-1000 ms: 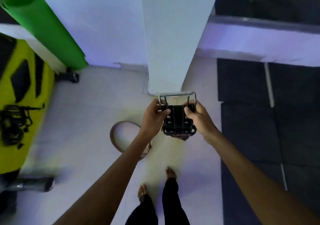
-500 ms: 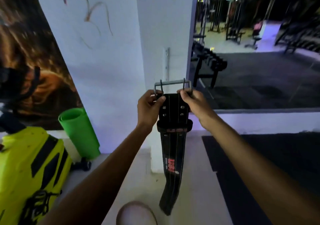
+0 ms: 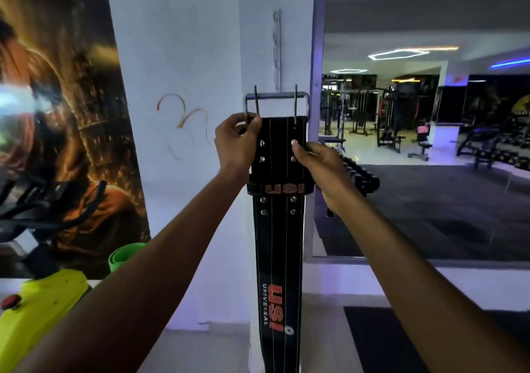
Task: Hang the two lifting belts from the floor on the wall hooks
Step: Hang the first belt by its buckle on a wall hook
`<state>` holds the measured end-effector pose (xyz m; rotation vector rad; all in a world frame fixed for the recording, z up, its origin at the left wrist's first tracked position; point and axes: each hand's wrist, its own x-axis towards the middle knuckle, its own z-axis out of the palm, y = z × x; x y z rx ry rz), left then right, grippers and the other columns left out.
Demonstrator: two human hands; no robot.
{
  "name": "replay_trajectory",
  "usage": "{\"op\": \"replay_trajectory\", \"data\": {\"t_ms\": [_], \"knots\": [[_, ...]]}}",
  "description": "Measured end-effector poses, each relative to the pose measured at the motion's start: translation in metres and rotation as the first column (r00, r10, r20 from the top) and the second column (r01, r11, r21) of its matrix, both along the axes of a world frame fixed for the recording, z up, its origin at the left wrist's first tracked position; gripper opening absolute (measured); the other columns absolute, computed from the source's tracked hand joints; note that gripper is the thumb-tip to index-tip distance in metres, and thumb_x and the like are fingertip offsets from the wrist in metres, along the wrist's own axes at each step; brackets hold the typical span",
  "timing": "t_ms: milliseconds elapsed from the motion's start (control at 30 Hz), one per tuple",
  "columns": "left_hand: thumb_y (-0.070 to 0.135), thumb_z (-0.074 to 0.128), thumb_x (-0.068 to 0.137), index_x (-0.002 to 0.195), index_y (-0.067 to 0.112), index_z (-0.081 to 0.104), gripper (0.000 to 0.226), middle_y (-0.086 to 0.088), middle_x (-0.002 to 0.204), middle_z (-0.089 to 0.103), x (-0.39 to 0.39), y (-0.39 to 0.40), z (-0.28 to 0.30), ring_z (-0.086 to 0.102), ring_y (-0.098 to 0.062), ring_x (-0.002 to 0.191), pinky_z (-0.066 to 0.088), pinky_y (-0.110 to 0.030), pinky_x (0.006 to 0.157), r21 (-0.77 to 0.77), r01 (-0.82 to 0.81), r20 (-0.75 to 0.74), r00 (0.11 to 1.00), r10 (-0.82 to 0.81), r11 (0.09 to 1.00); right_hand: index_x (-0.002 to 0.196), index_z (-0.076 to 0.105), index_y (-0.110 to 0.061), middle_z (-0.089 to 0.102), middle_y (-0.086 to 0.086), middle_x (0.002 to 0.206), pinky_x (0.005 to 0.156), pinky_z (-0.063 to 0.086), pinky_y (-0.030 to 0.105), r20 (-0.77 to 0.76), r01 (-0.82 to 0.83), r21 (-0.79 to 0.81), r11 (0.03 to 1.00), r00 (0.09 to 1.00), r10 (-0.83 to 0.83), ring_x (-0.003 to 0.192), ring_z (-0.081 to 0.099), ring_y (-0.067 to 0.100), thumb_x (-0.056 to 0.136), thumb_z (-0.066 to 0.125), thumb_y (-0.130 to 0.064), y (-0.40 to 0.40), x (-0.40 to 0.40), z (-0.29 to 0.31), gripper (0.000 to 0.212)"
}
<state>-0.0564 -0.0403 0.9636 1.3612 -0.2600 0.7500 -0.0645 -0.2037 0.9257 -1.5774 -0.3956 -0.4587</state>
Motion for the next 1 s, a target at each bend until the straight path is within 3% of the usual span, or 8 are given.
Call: {"op": "replay_trajectory", "data": {"t_ms": [300,400,500,667,733,867,933,1000], "knots": [[0.017,0.069,0.091,0.088,0.019,0.071,0.004,0.002,0.07,0.073,-0.023,-0.008,0.055,0.064,-0.014,0.06,0.056,-0.027,0.06,-0.05,-0.093,0.055,0.994,0.096,0.994,0.093,0.07,-0.024,0.073,-0.011,0.088,0.081,0.055,0.016,0.152,-0.106,0.096,0.99,0.984,0.09,0.086,0.069,0.001,0.075,0.073,-0.039,-0.001,-0.025,-0.01,0.024],[0.017,0.069,0.091,0.091,0.016,0.072,0.003,0.002,0.068,0.073,-0.024,-0.01,0.061,0.063,-0.014,0.059,0.053,-0.026,0.057,-0.061,-0.083,0.051,0.995,0.086,0.995,0.082,0.065,-0.02,0.072,-0.018,0.066,0.062,0.049,0.008,0.062,-0.078,-0.006,0.997,0.995,0.078,0.065,0.066,-0.008,0.082,0.076,-0.01,0.0,-0.024,-0.057,0.015],[0.017,0.069,0.09,0.093,0.014,0.073,0.006,0.002,0.067,0.072,-0.025,-0.011,0.066,0.062,-0.014,0.057,0.054,-0.027,0.058,-0.08,-0.088,0.069,0.993,0.094,0.993,0.07,0.06,-0.019,0.059,-0.015,0.047,0.047,0.038,0.012,-0.122,-0.044,-0.08,0.996,0.992,0.034,0.045,0.05,-0.003,0.082,0.078,-0.011,-0.001,-0.023,-0.14,0.023],[0.017,0.069,0.092,0.098,0.01,0.073,0.011,0.003,0.064,0.07,-0.027,-0.008,0.071,0.061,-0.012,0.052,0.049,-0.021,0.049,-0.087,-0.089,0.069,0.993,0.095,0.992,0.086,0.071,-0.018,0.077,-0.006,0.077,0.063,0.056,0.017,-0.317,-0.083,-0.108,0.991,0.947,0.045,0.083,0.074,0.023,0.077,0.082,-0.01,-0.003,-0.042,-0.23,0.016],[0.017,0.069,0.092,0.099,0.009,0.073,0.012,0.004,0.064,0.07,-0.027,-0.007,0.071,0.06,-0.01,0.051,0.049,-0.02,0.048,-0.079,-0.091,0.066,0.993,0.097,0.993,0.082,0.071,-0.013,0.075,-0.004,0.072,0.064,0.054,0.018,-0.315,-0.096,-0.119,0.988,0.947,0.054,0.076,0.072,0.023,0.073,0.085,-0.025,-0.002,-0.04,-0.211,0.02],[0.015,0.068,0.093,0.102,0.006,0.072,0.013,0.001,0.066,0.069,-0.028,-0.009,0.07,0.057,-0.007,0.045,0.046,-0.017,0.043,-0.08,-0.063,0.056,0.996,0.067,0.995,0.084,0.063,0.01,0.061,0.018,0.071,0.062,0.047,0.027,-0.104,0.066,0.035,0.997,0.993,-0.062,0.064,0.054,0.023,0.063,0.083,-0.056,-0.003,-0.016,-0.116,0.071],[0.015,0.068,0.094,0.104,0.004,0.072,0.015,-0.001,0.069,0.07,-0.029,-0.009,0.071,0.058,-0.009,0.047,0.046,-0.017,0.043,-0.09,-0.047,0.052,0.997,0.052,0.995,0.083,0.067,0.004,0.071,0.018,0.078,0.078,0.055,0.03,-0.048,0.058,0.084,0.995,0.997,-0.054,0.072,0.067,0.03,0.073,0.082,-0.042,-0.002,-0.009,-0.071,0.05],[0.015,0.068,0.094,0.104,0.004,0.072,0.016,-0.002,0.069,0.071,-0.029,-0.009,0.073,0.059,-0.009,0.047,0.047,-0.017,0.043,-0.098,-0.043,0.052,0.997,0.048,0.994,0.084,0.073,-0.013,0.077,0.0,0.081,0.081,0.056,0.021,-0.037,0.022,0.1,0.995,0.999,-0.018,0.079,0.073,0.009,0.08,0.08,-0.025,0.001,-0.006,-0.053,0.015]]}}
